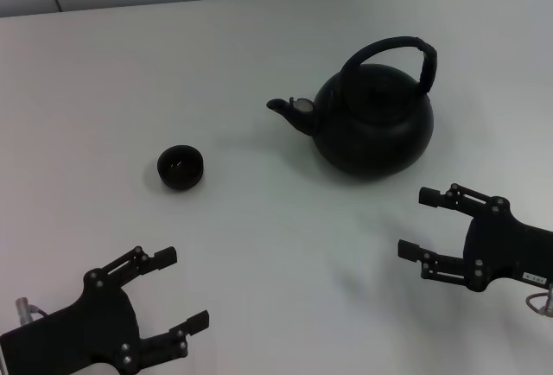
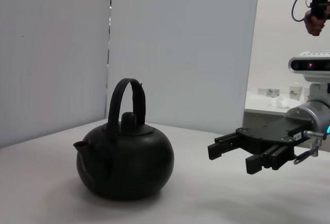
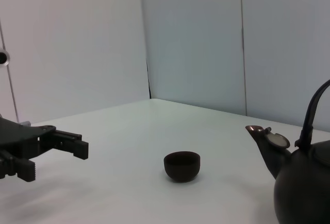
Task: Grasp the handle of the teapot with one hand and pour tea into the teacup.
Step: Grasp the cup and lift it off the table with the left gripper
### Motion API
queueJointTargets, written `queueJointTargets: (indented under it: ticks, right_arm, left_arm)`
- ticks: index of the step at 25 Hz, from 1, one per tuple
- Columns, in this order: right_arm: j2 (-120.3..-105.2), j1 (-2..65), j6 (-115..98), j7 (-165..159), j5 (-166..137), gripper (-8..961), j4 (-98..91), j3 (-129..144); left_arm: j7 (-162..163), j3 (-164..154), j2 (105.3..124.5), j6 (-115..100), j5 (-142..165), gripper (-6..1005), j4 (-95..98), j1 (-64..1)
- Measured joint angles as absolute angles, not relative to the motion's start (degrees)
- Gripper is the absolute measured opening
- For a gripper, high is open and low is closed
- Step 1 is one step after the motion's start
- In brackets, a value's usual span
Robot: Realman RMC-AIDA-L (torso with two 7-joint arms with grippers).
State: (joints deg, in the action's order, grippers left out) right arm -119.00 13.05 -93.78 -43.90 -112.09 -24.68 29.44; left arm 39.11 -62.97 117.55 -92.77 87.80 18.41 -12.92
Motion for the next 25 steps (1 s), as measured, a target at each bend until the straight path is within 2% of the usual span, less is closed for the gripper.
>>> queueJointTargets:
  ticks: [19, 25]
  right_arm:
    - [-119.00, 13.3, -93.8, -43.6, -112.2, 804, -24.5, 29.4]
    - [-119.06, 13.7, -93.8, -43.6, -112.2, 804, -24.4, 29.4]
  left_arm:
    - [39.1, -62.3, 117.95, -92.6, 87.3, 826, 18.2, -12.9]
    - [40.0, -52.4, 118.80, -88.9, 87.1, 820, 16.5, -14.8]
